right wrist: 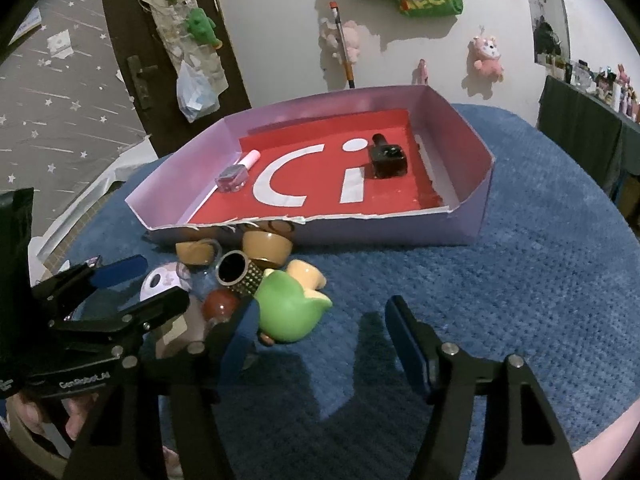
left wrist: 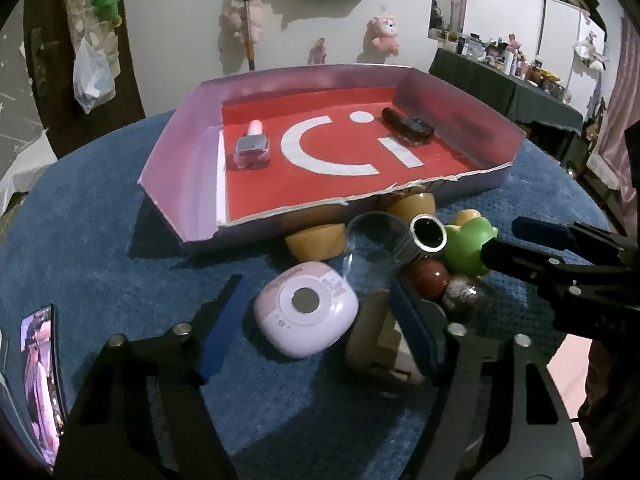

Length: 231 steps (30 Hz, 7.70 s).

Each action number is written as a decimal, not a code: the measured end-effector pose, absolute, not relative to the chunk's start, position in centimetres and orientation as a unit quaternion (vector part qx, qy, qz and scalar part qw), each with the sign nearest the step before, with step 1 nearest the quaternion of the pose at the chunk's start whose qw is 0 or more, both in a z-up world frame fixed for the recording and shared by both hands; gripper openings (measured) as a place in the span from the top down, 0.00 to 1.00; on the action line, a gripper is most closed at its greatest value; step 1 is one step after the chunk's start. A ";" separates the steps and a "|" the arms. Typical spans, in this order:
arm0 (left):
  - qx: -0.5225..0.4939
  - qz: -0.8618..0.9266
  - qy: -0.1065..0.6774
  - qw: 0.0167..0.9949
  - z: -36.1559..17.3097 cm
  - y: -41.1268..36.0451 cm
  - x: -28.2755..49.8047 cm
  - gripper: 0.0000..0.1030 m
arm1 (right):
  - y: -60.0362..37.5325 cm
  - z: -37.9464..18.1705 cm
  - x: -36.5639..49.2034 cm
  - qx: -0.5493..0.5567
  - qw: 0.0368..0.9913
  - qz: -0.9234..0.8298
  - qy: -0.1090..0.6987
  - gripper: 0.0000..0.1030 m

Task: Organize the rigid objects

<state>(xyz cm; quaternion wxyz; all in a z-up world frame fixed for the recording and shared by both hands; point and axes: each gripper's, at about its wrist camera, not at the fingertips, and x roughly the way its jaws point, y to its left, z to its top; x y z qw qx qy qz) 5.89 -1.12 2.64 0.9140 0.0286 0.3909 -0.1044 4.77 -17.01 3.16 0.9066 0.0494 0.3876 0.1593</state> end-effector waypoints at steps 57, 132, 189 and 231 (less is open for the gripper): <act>0.015 -0.104 0.355 0.929 5.0 -0.7 5.6 0.54 | -16.4 5.6 5.4 0.088 0.905 0.215 0.355 0.55; -0.027 -0.065 0.470 0.880 2.4 0.0 19.9 0.54 | -15.5 3.9 18.4 0.033 0.875 0.159 0.456 0.55; -0.015 -0.048 0.471 0.880 2.1 -0.3 21.6 0.53 | -15.6 4.2 18.6 0.040 0.886 0.159 0.433 0.54; 0.010 -0.079 0.432 0.899 4.9 -1.6 16.1 0.05 | -18.6 9.5 11.5 0.076 0.918 0.179 0.346 0.23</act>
